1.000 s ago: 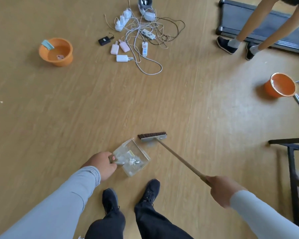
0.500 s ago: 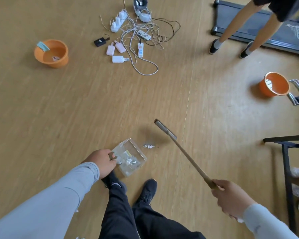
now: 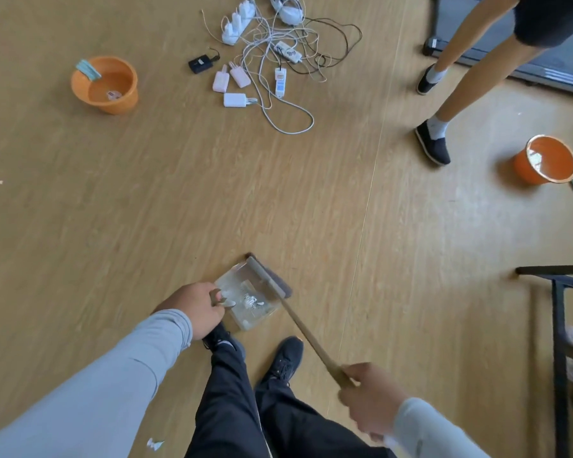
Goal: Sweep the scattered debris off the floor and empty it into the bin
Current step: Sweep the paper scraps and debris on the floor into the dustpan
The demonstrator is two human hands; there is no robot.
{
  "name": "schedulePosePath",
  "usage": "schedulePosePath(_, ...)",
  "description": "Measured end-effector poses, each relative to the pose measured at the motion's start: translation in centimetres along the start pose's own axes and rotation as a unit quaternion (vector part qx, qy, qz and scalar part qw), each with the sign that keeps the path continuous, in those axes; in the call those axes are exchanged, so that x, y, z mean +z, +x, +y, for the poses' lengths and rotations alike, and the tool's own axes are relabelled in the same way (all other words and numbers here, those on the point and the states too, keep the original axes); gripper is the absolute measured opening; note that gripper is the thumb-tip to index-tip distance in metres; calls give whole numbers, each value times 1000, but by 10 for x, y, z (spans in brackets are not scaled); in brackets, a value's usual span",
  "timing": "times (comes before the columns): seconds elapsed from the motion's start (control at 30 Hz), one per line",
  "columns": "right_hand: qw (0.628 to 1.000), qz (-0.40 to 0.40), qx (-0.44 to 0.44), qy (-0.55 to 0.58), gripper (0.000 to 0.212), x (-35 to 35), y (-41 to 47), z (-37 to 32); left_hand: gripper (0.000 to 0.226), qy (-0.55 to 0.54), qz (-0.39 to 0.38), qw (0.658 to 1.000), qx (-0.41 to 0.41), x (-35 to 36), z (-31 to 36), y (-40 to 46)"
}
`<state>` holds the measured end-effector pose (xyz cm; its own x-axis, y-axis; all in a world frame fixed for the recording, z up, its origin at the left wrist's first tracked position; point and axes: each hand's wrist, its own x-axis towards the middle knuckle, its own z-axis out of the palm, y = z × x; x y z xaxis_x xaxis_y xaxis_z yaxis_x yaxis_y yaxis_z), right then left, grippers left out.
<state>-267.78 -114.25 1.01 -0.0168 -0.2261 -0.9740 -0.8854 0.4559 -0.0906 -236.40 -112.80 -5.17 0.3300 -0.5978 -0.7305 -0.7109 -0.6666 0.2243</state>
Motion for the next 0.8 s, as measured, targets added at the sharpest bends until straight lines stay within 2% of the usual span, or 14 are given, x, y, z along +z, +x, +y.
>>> schedulePosePath(0.1,999,-6,-6,46,32,-41,-33,16,11,-1,-4,1000,-4,-1,-1,0)
schedulePosePath(0.23,998,43,-10,44,34,-62,-54,19,7,-1,-6,1000,-4,0,-1,0)
schedulePosePath(0.3,994,96,-15,45,38,-61,-45,17,10,1,-6,1000,-3,-1,-1,-1)
schedulePosePath(0.43,982,153,-38,-107,54,-39,-5,-1,27,2,-8,1000,-5,0,-2,1)
schedulePosePath(0.53,979,124,-13,-164,67,-4,14,-13,30,2,-13,1000,-7,1,-1,2)
schedulePosePath(0.67,985,48,-21,-166,56,6,7,-5,24,-2,-20,1000,-10,0,0,2)
schedulePosePath(0.8,997,-14,-7,-77,37,-46,-16,19,22,-3,-18,1000,-9,-3,-1,1)
